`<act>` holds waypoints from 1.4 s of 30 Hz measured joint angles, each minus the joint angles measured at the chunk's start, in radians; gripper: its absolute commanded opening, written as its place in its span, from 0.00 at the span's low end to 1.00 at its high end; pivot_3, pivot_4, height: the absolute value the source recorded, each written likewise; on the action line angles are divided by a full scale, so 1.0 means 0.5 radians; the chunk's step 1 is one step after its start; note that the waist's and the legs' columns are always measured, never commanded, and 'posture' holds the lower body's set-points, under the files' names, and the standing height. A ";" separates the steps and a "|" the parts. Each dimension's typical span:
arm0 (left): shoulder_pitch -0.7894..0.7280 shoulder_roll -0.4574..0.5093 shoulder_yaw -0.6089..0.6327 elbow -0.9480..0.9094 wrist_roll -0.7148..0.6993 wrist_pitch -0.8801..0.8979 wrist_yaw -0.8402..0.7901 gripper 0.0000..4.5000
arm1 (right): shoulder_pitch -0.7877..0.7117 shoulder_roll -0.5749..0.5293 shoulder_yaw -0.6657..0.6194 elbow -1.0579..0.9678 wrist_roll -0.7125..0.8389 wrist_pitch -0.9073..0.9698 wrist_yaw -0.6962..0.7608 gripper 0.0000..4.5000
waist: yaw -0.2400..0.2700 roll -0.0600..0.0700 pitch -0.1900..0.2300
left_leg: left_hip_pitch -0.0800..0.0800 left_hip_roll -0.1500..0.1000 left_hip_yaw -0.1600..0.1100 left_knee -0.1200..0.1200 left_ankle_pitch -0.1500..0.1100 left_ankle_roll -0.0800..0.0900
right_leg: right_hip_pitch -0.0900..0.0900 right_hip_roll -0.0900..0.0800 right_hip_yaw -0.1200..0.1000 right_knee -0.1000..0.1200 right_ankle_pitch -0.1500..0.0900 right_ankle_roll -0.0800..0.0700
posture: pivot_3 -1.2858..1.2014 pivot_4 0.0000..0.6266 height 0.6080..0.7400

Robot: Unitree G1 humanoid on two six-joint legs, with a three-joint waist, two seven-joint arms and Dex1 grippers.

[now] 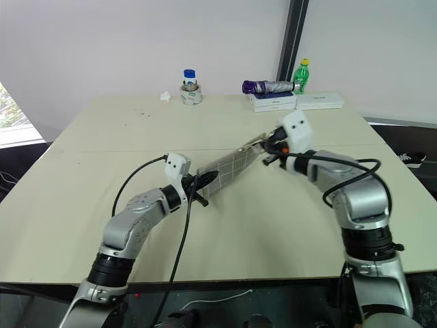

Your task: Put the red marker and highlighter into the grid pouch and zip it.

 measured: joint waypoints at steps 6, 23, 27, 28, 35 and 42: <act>0.071 0.042 -0.012 -0.077 -0.024 -0.015 -0.068 0.00 | -0.004 -0.065 0.011 0.359 -0.151 -0.233 -0.043 0.01 | -0.006 0.000 0.000 | 0.000 0.001 0.002 0.000 0.000 0.000 | -0.001 0.000 0.002 0.000 0.000 0.000 | 0.52 0.24 0.98; 0.016 0.371 -0.068 0.148 0.352 -0.579 -0.128 0.22 | 0.336 -0.215 0.004 0.173 -0.090 -0.371 0.330 0.36 | -0.003 0.000 0.000 | 0.000 0.001 0.004 0.001 -0.001 0.002 | -0.001 -0.001 0.004 -0.001 0.000 0.000 | 0.52 0.24 0.98; 0.036 0.373 -0.051 0.151 0.321 -0.560 -0.156 0.68 | 0.356 -0.210 0.004 0.173 -0.102 -0.379 0.329 0.36 | -0.004 0.000 0.000 | 0.000 0.002 0.004 0.000 -0.001 0.001 | -0.001 0.001 0.004 0.000 0.000 0.000 | 0.52 0.24 0.98; 0.054 0.382 -0.042 0.148 0.314 -0.542 -0.156 0.80 | 0.366 -0.210 0.004 0.173 -0.102 -0.383 0.329 0.36 | -0.005 0.000 0.000 | 0.000 0.002 0.004 0.000 -0.001 0.001 | -0.001 0.000 0.004 0.000 0.000 0.000 | 0.52 0.24 0.98; 0.364 0.551 0.173 -0.027 0.146 -0.298 -0.206 0.90 | 0.446 -0.206 -0.010 0.173 -0.088 -0.466 0.388 0.36 | -0.007 0.000 0.000 | 0.000 0.006 0.003 0.000 -0.001 0.002 | -0.002 0.000 0.004 0.000 0.000 0.000 | 0.52 0.24 0.98; 0.654 0.632 0.519 -0.165 0.037 -0.187 -0.101 0.90 | 0.693 -0.142 -0.083 0.145 -0.001 -0.769 0.549 0.36 | 0.005 0.000 0.000 | 0.001 0.006 0.002 0.001 -0.001 0.002 | 0.001 -0.002 0.004 0.000 0.000 0.000 | 0.52 0.24 0.98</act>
